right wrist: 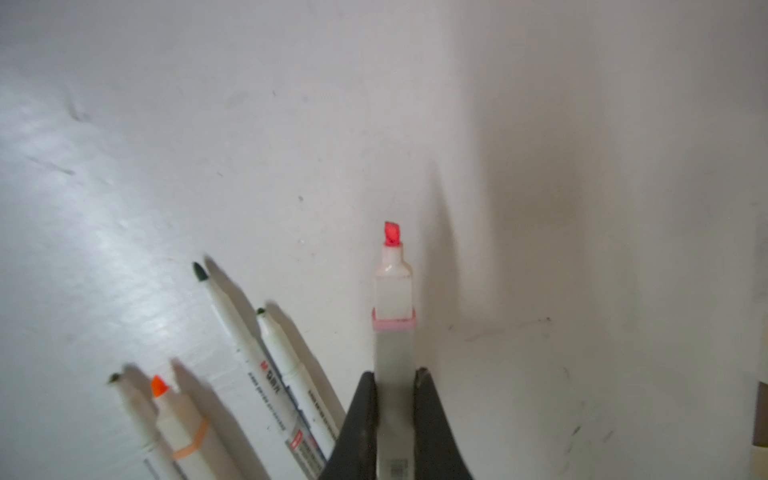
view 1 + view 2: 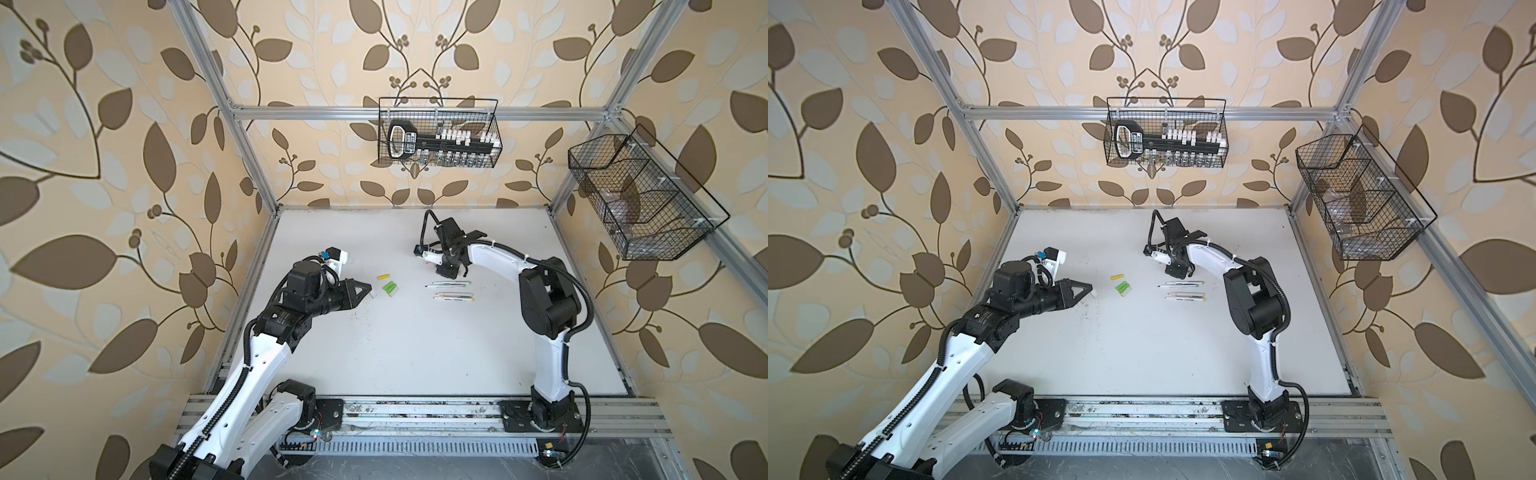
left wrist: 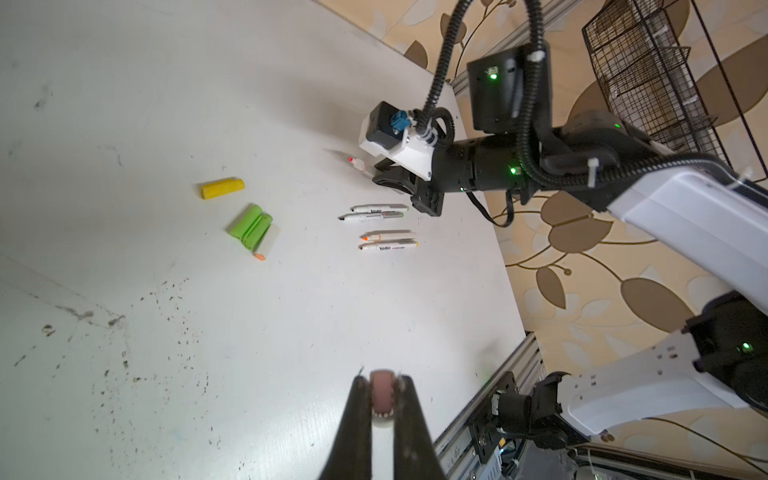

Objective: Insert the pens into the pen caps
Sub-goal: 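Grasp the pink-tipped highlighter with the right gripper and lift it, then carry the highlighter tip up under the cap held by the left gripper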

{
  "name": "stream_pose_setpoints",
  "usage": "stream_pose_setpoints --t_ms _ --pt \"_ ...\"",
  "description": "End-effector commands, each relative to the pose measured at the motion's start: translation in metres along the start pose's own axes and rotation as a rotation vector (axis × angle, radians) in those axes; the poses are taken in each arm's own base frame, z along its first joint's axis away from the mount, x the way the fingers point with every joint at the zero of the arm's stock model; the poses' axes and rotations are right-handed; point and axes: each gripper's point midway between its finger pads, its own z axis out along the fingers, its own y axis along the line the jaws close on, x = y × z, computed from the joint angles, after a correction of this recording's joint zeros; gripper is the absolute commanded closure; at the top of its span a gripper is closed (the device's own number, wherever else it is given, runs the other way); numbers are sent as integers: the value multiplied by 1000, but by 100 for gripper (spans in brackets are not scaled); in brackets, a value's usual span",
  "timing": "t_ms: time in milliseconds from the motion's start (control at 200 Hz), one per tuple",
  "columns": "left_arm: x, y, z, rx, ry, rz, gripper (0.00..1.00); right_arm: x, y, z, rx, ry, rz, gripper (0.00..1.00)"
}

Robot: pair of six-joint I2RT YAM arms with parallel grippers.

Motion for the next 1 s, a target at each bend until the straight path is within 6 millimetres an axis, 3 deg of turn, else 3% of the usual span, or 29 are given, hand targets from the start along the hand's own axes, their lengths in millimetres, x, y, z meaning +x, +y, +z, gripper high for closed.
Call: stream_pose_setpoints --t_ms 0,185,360,430,740,995 --pt "-27 -8 0 23 -91 44 100 -29 -1 -39 53 -136 64 88" --pt "-33 -19 -4 29 -55 119 100 -49 36 -75 27 -233 151 88" --pt "-32 -30 -18 41 -43 209 100 -80 88 -115 -51 -411 252 88" --pt "-31 -35 -23 52 -48 241 100 -81 116 -122 -83 -444 271 88" --pt "-25 -49 -32 154 -54 268 100 -96 161 -170 -105 -628 415 89" --pt "-24 -58 -34 236 -59 244 100 -103 177 -180 -70 -689 443 90"
